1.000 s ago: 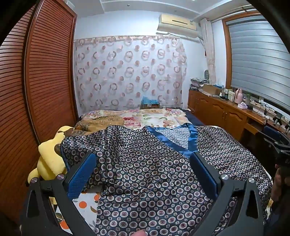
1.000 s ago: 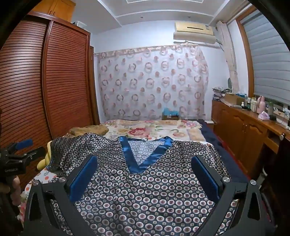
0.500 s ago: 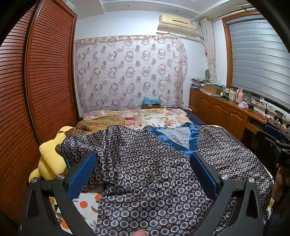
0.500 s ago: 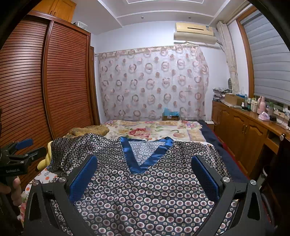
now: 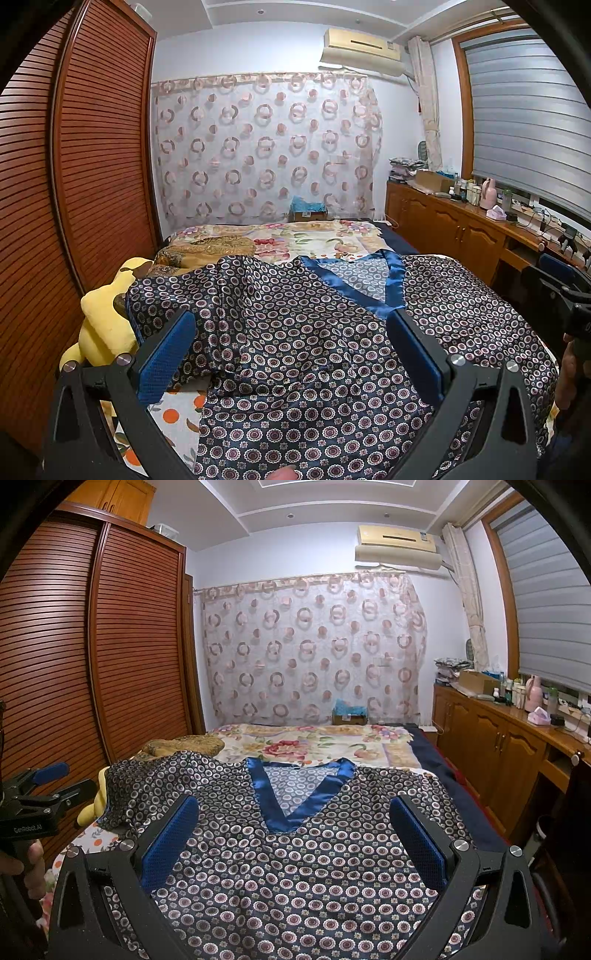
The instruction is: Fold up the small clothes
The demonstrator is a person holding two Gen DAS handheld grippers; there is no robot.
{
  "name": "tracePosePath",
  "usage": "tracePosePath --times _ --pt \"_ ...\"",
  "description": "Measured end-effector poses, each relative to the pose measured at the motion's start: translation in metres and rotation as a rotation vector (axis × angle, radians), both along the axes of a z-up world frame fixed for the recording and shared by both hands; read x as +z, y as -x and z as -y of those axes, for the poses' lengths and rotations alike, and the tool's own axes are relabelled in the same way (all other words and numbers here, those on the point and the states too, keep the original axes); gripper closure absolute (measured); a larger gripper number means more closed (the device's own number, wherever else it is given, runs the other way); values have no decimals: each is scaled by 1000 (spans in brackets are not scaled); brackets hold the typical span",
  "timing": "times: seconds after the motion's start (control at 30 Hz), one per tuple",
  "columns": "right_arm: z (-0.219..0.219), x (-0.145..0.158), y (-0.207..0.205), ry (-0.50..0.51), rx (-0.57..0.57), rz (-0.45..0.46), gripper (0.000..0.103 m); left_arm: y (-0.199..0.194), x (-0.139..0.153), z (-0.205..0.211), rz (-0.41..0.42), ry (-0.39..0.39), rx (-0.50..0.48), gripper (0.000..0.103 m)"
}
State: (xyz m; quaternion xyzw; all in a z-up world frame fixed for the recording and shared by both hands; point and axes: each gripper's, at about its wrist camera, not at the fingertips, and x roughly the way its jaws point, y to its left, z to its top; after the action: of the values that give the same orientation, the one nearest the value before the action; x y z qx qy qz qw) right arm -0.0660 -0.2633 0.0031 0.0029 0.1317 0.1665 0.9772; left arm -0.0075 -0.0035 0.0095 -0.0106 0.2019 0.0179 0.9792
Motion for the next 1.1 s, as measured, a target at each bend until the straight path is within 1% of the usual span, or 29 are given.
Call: tracePosePath --times 1.1 --pt "-1 0 0 -2 1 -1 0 1 1 2 3 -5 0 0"
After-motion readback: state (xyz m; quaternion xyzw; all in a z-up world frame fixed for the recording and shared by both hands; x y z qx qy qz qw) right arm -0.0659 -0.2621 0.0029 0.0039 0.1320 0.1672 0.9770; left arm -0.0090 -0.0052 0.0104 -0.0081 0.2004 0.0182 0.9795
